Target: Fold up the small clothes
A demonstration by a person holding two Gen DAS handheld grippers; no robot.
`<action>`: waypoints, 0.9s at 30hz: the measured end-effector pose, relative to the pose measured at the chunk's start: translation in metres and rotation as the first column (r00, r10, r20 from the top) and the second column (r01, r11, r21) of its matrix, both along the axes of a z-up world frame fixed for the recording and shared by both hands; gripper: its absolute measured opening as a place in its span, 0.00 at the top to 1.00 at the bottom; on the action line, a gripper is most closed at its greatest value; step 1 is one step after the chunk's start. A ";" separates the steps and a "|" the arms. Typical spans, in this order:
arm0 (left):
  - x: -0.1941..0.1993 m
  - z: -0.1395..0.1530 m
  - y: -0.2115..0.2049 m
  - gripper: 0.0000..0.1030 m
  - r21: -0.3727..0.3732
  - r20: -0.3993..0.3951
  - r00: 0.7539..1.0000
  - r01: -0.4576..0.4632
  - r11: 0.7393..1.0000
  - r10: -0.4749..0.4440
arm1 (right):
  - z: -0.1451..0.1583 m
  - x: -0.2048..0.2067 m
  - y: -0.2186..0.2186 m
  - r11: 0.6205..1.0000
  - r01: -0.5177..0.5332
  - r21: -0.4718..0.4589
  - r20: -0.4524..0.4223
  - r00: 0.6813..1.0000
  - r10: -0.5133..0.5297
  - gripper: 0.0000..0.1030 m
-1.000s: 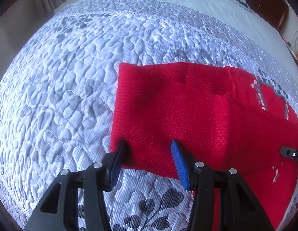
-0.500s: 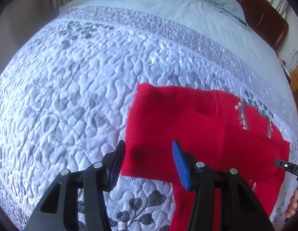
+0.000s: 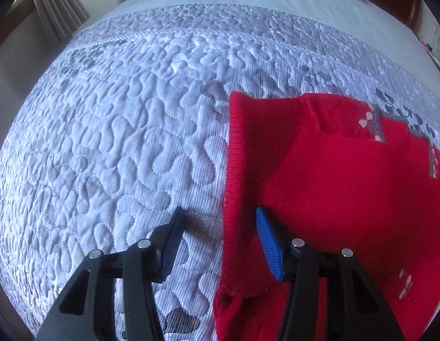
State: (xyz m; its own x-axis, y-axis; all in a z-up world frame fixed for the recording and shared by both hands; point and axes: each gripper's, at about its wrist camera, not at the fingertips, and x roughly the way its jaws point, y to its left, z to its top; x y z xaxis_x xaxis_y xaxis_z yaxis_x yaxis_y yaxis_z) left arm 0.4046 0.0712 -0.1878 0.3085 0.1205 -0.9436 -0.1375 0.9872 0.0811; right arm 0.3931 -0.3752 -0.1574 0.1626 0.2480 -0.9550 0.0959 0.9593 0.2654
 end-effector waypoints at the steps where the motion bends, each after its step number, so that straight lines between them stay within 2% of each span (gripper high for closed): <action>1: 0.000 0.002 -0.001 0.50 0.007 -0.002 1.000 0.006 1.000 -0.006 | -0.005 0.000 0.000 1.000 -0.001 0.007 -0.003 1.000 0.001 0.92; 3: -0.001 0.011 0.000 0.50 -0.016 0.006 1.000 0.010 1.000 -0.010 | -0.002 -0.001 -0.002 1.000 0.000 0.017 0.024 1.000 0.000 0.85; 4: -0.001 0.016 0.000 0.50 -0.034 0.020 1.000 0.013 0.999 -0.012 | 0.003 -0.001 -0.005 0.999 0.012 0.047 0.045 0.999 -0.014 0.65; 5: 0.000 0.023 -0.001 0.50 -0.042 0.038 0.999 0.018 0.999 -0.017 | 0.007 0.001 -0.008 0.998 0.022 0.064 0.061 0.998 -0.026 0.53; 9: 0.014 0.033 -0.012 0.50 -0.031 0.072 0.996 0.051 0.998 -0.048 | 0.010 0.016 -0.016 0.996 0.053 0.075 0.057 0.997 -0.057 0.55; 11: 0.025 0.025 -0.017 0.50 -0.040 0.046 0.998 0.050 0.998 -0.048 | 0.003 0.024 -0.018 0.992 0.059 0.111 0.025 0.998 -0.062 0.74; 13: 0.033 0.013 -0.020 0.50 -0.050 0.010 1.000 0.030 0.998 -0.030 | -0.002 0.030 -0.022 0.993 0.069 0.096 0.017 0.997 -0.070 0.91; 15: 0.037 0.001 -0.020 0.46 -0.022 -0.013 1.000 0.027 0.999 -0.027 | -0.004 0.033 -0.026 0.993 0.082 0.084 0.029 0.996 -0.085 0.93; 17: 0.037 -0.010 -0.017 0.41 -0.028 -0.020 0.999 0.027 0.999 -0.028 | -0.011 0.033 -0.029 0.994 0.095 0.051 0.025 0.995 -0.096 0.96; 19: 0.036 -0.014 -0.015 0.40 -0.034 -0.011 1.000 0.026 0.999 -0.027 | -0.018 0.031 -0.029 0.995 0.094 0.045 0.027 0.995 -0.095 0.97; 22: 0.033 -0.008 -0.016 0.40 -0.027 -0.005 0.999 0.033 0.999 -0.033 | -0.012 0.025 -0.029 0.993 0.099 0.064 0.052 0.993 -0.103 0.94; 24: 0.022 0.001 -0.012 0.40 -0.040 0.003 1.000 0.026 0.999 -0.026 | -0.002 0.010 -0.028 0.993 0.090 0.077 0.065 0.993 -0.095 0.85; 26: 0.002 0.012 -0.005 0.41 -0.051 0.028 0.999 0.029 0.998 -0.028 | 0.007 -0.009 -0.027 0.993 0.075 0.086 0.080 0.993 -0.082 0.71; 27: -0.010 0.017 -0.002 0.41 -0.038 0.042 0.998 0.038 0.999 -0.036 | 0.014 -0.026 -0.027 0.994 0.063 0.093 0.096 0.993 -0.072 0.71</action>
State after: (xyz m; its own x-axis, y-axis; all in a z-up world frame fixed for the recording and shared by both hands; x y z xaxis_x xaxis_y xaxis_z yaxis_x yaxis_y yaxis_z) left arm 0.3947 0.0688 -0.1709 0.3504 0.0719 -0.9338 -0.1032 0.9939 0.0379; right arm 0.3667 -0.4017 -0.1431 0.2748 0.3169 -0.9078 0.1285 0.9236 0.3613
